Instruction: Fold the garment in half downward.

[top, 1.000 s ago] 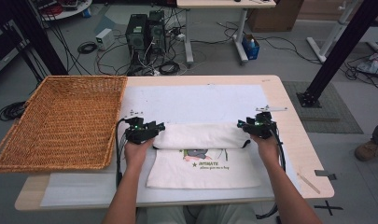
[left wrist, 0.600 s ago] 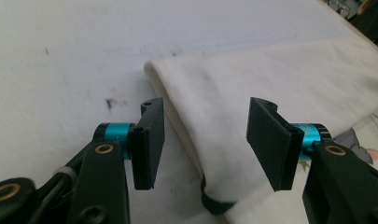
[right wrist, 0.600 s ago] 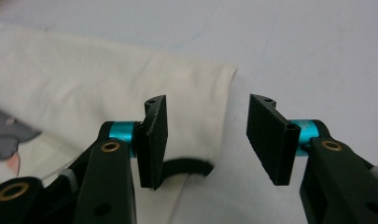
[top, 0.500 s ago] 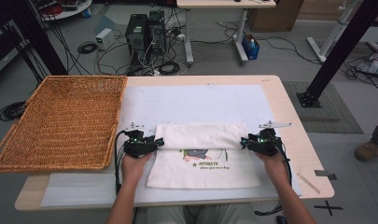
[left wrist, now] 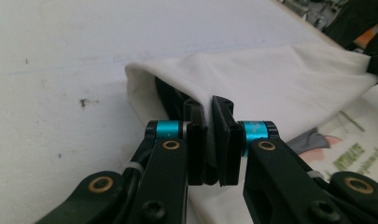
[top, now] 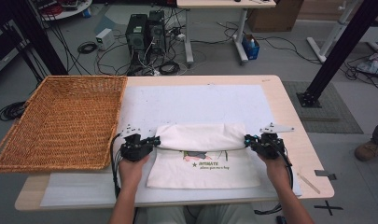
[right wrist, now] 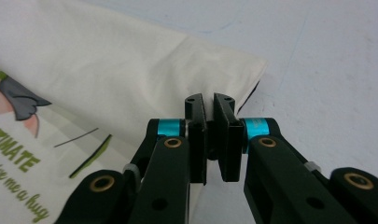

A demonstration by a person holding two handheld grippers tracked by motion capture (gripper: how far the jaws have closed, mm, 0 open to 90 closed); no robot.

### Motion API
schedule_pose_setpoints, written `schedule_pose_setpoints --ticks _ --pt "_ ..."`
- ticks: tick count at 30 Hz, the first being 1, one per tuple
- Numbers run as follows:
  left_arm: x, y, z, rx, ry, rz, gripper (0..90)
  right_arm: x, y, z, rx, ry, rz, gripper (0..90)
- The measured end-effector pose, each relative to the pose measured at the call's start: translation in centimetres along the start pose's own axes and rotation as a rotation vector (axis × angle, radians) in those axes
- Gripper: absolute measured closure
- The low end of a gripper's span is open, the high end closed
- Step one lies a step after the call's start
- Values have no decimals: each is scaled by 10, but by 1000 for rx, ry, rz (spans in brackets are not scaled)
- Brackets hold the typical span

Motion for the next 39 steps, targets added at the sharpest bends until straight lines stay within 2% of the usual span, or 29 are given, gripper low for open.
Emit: schedule_pose_setpoints --ticks 4,9,15,21,25,27,30,31,32,33,34,35,37,38,39 --pt "0 -14 -12 -31 37 -28 841 2 -15 7 16 -14 -38 861" --pt "-8 -30 -20 -59 33 -57 842 1 -32 12 31 -5 -77 861" --pt "-27 -47 -29 -84 26 -62 842 -15 -51 23 70 -14 -103 861" --pt "-54 -58 -37 -82 17 -20 839 -40 -68 34 91 -4 -111 861" --pt "-69 -60 -38 -83 6 10 838 -61 -76 40 98 -15 -86 860" --pt "-74 -60 -38 -73 24 39 838 -69 -77 41 99 -11 -69 860" --pt "-74 -60 -39 -69 33 35 832 -76 -77 42 97 -13 -51 860" --pt "-72 -60 -39 -66 26 25 812 -77 -77 43 101 -15 -47 860" --pt "-69 -60 -37 -54 21 17 749 -78 -78 44 100 -19 -46 858" --pt "-65 -59 -35 -36 3 8 627 -77 -78 44 97 -24 -46 840" --pt "-61 -58 -32 -20 0 4 532 -76 -79 45 102 -22 -47 758" --pt "-55 -57 -31 -12 -8 -10 475 -73 -79 43 89 -5 -57 666" --pt "-42 -53 -27 -3 -9 -36 423 -64 -77 35 72 43 -81 535" --pt "-34 -50 -24 -4 -3 -36 378 -50 -75 24 45 89 -124 442" --pt "-26 -45 -22 -8 1 -33 378 -50 -75 24 45 89 -124 442"
Point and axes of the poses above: each handheld gripper's, and its own axes: y roughly forward along the jaws, x roughly out of its top, z roughly to its left, the point moved 7 cm from there along y, roughly forward along the jaws, and after that the axes turned 1 degree about z, right-handed, at the moved point
